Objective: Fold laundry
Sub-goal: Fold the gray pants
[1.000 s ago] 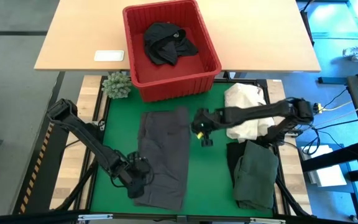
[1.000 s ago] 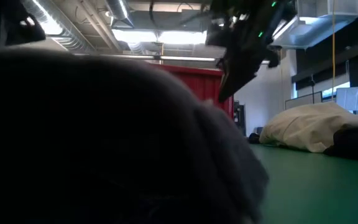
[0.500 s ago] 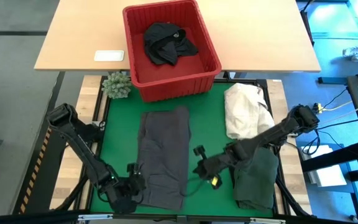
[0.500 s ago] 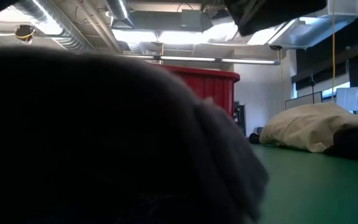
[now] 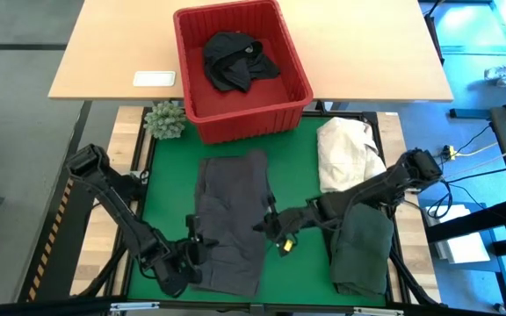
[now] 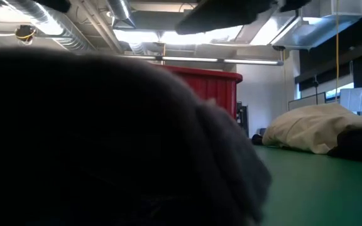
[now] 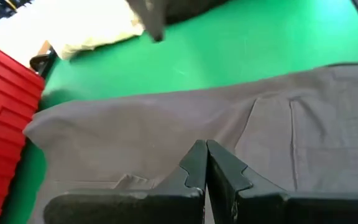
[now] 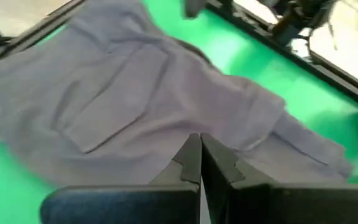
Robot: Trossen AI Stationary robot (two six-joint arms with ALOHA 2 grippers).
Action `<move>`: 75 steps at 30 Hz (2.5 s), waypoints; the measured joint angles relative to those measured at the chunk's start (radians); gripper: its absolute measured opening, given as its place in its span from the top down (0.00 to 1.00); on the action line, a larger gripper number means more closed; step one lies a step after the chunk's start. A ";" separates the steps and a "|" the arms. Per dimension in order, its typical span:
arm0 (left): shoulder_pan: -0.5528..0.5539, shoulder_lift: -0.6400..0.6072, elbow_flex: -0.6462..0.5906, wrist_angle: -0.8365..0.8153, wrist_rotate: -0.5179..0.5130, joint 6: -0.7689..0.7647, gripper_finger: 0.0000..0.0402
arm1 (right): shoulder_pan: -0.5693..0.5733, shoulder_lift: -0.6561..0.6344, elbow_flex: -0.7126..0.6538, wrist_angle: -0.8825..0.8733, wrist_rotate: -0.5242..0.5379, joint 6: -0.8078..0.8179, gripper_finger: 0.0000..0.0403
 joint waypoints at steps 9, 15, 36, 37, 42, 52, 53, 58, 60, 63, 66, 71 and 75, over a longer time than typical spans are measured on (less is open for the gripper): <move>0.057 -0.001 0.000 -0.096 0.019 0.081 1.00 | -0.102 -0.002 0.000 0.097 -0.066 -0.002 0.99; 0.085 -0.005 -0.001 -0.145 0.070 0.121 1.00 | -0.086 -0.002 0.000 0.075 -0.115 -0.002 0.99; 0.000 -0.070 -0.004 -0.128 0.174 0.034 1.00 | 0.140 0.093 0.000 -0.060 0.075 0.075 0.99; -0.006 -0.070 -0.008 -0.120 0.175 0.019 1.00 | 0.150 0.106 0.000 -0.040 0.065 0.059 0.99; -0.024 -0.070 -0.048 -0.061 0.176 0.018 1.00 | 0.192 0.170 0.000 0.049 0.044 0.004 0.99; -0.011 -0.070 -0.067 0.027 0.182 -0.016 1.00 | 0.199 0.233 0.000 0.102 0.134 0.077 0.99; -0.011 -0.070 -0.067 0.035 0.181 -0.016 1.00 | 0.199 0.232 0.000 0.107 0.153 0.083 0.99; -0.011 -0.070 -0.067 0.048 0.167 -0.021 1.00 | 0.199 0.231 0.000 0.148 0.188 0.084 0.99; -0.014 -0.070 -0.067 0.047 0.167 -0.046 1.00 | 0.198 0.231 0.000 0.148 0.185 0.084 0.99; -0.017 -0.070 -0.067 0.047 0.167 -0.076 1.00 | 0.199 0.231 0.000 0.144 0.185 0.085 0.99; -0.020 -0.070 -0.067 0.047 0.166 -0.088 1.00 | 0.199 0.231 0.000 0.158 0.159 0.134 0.99; -0.020 -0.070 -0.067 0.047 0.166 -0.120 1.00 | 0.199 0.231 0.000 0.211 0.077 0.198 0.99; -0.020 -0.070 -0.067 0.047 0.166 -0.123 1.00 | 0.199 0.231 0.000 0.221 0.024 0.244 0.99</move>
